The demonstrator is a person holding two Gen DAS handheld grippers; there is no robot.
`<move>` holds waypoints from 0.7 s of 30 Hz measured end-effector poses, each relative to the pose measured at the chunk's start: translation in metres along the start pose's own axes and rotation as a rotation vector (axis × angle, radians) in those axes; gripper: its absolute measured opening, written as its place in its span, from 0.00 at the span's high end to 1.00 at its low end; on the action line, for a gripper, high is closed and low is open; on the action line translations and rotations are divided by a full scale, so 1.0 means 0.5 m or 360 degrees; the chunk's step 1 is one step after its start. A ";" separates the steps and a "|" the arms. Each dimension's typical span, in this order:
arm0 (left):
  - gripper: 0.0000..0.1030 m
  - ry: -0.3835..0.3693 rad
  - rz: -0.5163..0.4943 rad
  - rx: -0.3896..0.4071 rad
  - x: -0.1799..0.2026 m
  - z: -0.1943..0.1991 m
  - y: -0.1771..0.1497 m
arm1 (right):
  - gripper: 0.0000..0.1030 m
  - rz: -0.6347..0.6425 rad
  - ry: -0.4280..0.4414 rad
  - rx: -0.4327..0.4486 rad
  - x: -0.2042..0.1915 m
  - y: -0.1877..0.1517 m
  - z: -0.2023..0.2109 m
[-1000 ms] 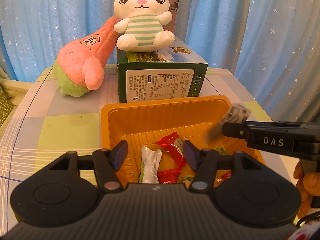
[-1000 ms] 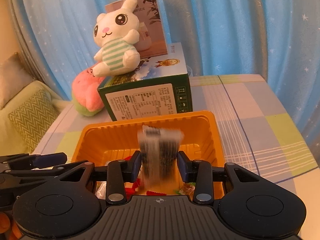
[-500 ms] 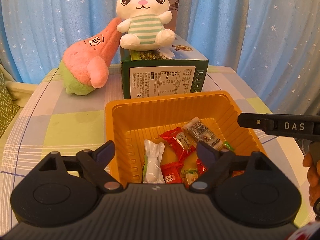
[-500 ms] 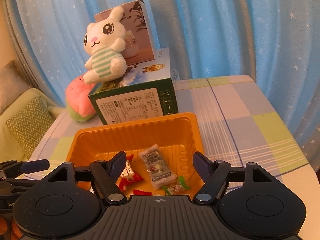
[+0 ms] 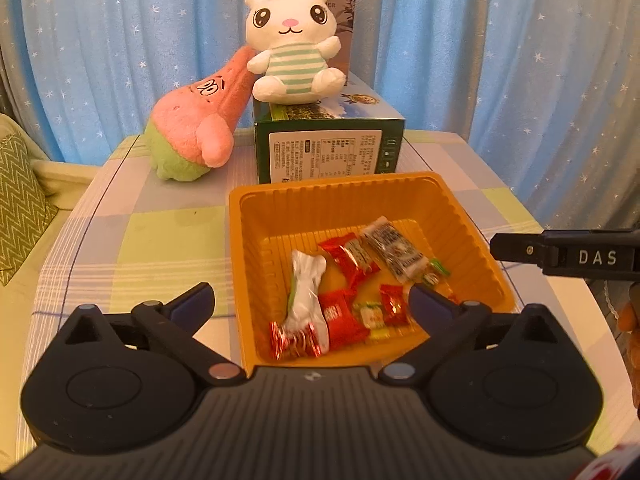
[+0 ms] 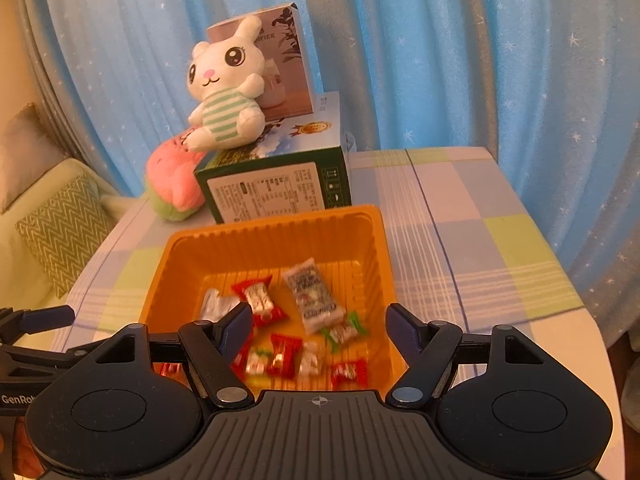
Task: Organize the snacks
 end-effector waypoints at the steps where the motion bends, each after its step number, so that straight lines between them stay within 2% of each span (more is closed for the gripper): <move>1: 0.01 -0.0002 0.0003 0.0006 0.003 0.012 -0.001 | 0.29 -0.0001 -0.0001 -0.0003 -0.002 -0.005 0.012; 9: 0.01 -0.0029 0.0057 0.0045 0.025 0.138 -0.013 | 0.29 0.0002 0.0004 0.0013 -0.026 -0.021 0.130; 21: 0.01 0.0036 0.0100 0.0094 0.037 0.323 -0.062 | 0.29 0.0010 0.0007 0.0086 -0.063 -0.064 0.325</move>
Point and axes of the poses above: each gripper's, at about its wrist camera, not at the fingertips, and z roughly against the way its jaws point, x to its right, y to its top, the point moved 8 cm from there along -z, roughly the way its jaws point, and after that the axes turned 9 degrees about x, right-handed, at the moved point
